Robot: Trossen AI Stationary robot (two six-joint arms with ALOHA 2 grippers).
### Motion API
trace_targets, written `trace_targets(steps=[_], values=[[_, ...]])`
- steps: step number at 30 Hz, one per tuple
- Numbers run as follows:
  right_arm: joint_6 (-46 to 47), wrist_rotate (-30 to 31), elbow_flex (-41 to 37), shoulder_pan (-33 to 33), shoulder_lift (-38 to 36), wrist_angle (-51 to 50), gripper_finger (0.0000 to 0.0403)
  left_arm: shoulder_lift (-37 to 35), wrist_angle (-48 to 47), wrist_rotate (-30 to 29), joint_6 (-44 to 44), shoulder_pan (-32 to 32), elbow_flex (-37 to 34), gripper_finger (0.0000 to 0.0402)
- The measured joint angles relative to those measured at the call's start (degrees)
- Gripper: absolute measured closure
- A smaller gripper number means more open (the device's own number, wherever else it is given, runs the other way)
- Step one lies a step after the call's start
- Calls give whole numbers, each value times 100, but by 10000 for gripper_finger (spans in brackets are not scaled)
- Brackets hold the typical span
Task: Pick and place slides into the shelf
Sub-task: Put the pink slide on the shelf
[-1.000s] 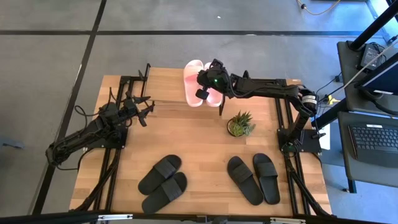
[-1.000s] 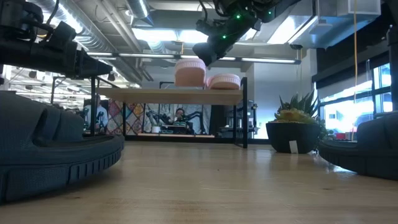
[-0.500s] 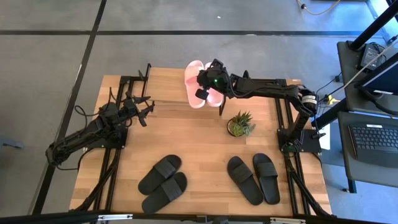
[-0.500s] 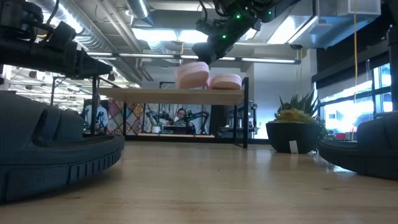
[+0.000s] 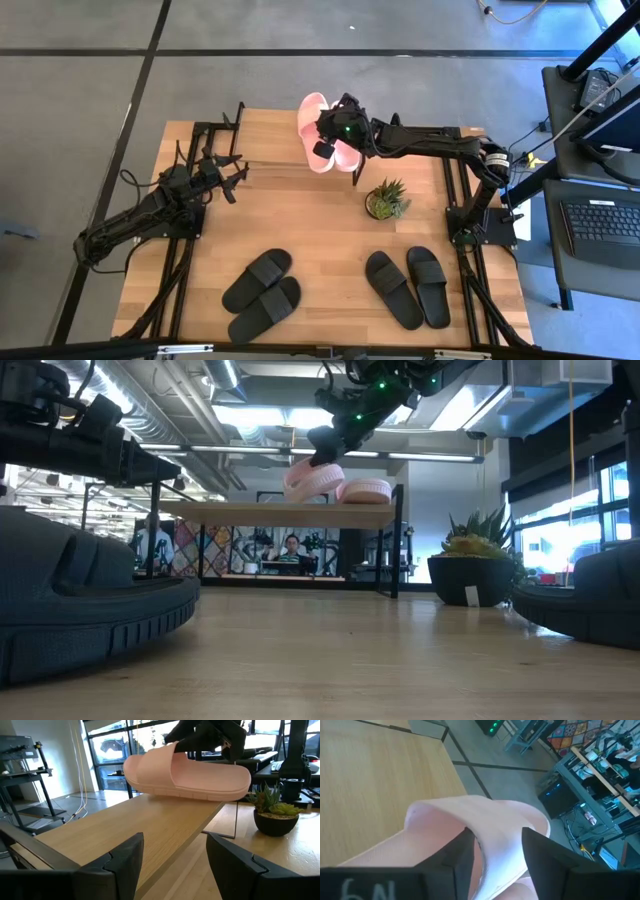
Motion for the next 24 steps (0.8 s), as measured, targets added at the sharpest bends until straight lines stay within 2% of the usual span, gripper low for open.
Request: trace_targets(steps=[7,17,24], values=[[195,-1,0,0,0,-112,200,0,0,-2,0,0,0,193],[480,1,4,-2,0,-760,197,2,2,-2,0,0,0,193],[1132,-5,44,0,0,-1133,197,0,1,-1,0,1,0,193]])
